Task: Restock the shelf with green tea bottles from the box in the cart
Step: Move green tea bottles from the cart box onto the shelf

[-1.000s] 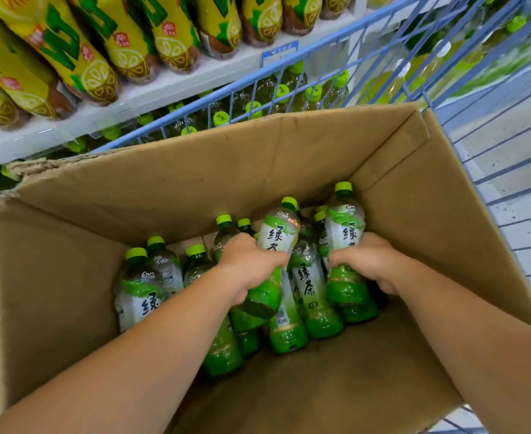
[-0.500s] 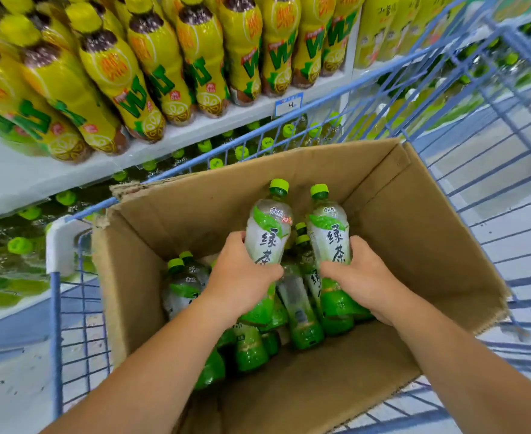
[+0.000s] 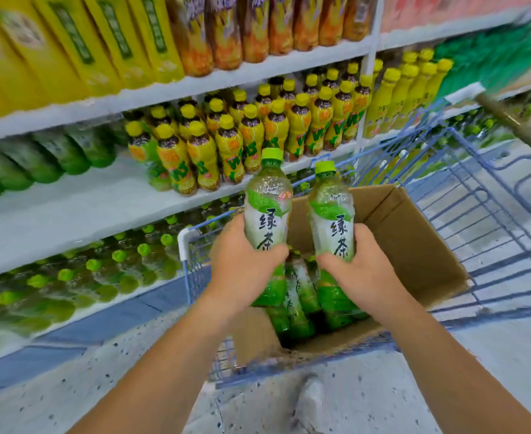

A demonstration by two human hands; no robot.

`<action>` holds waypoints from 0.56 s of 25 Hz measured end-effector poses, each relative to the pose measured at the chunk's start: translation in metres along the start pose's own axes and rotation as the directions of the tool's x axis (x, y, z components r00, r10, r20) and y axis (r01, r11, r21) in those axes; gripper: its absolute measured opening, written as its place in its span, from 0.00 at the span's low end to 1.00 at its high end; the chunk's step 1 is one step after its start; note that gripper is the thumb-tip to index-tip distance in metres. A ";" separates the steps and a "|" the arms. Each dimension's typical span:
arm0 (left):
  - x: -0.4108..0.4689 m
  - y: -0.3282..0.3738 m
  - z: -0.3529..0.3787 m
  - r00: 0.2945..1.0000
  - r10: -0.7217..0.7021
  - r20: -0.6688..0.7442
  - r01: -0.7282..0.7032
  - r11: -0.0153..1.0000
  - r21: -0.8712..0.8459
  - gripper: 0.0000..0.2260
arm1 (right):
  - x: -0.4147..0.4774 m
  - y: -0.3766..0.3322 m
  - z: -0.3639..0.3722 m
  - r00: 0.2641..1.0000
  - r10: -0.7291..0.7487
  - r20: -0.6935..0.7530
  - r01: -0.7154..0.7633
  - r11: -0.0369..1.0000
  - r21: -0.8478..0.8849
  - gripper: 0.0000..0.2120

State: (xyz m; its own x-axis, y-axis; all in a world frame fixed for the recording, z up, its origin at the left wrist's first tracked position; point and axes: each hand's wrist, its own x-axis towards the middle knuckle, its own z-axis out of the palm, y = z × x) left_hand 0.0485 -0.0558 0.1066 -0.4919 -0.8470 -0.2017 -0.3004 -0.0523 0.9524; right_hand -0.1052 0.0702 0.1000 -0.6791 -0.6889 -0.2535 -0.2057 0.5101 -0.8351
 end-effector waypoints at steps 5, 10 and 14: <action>-0.048 0.042 -0.103 0.997 0.055 -0.047 -0.057 0.997 -0.048 0.19 | -0.057 -0.087 0.031 0.994 -0.107 -0.029 0.108 0.994 0.026 0.14; -0.083 0.051 -0.212 0.978 0.110 -0.178 -0.119 0.992 -0.040 0.20 | -0.081 -0.167 0.087 0.981 -0.195 -0.014 0.195 0.981 -0.002 0.15; -0.093 0.040 -0.287 0.960 0.066 -0.272 -0.088 0.994 -0.067 0.24 | -0.087 -0.217 0.142 0.972 -0.236 0.006 0.236 0.971 0.031 0.16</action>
State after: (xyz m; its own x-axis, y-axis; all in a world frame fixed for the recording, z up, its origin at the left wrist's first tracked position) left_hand 0.3165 -0.1306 0.2296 -0.2703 -0.9603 -0.0683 -0.2005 -0.0132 0.9796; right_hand 0.0989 -0.0532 0.2336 -0.6069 -0.7931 -0.0525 -0.3381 0.3174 -0.8860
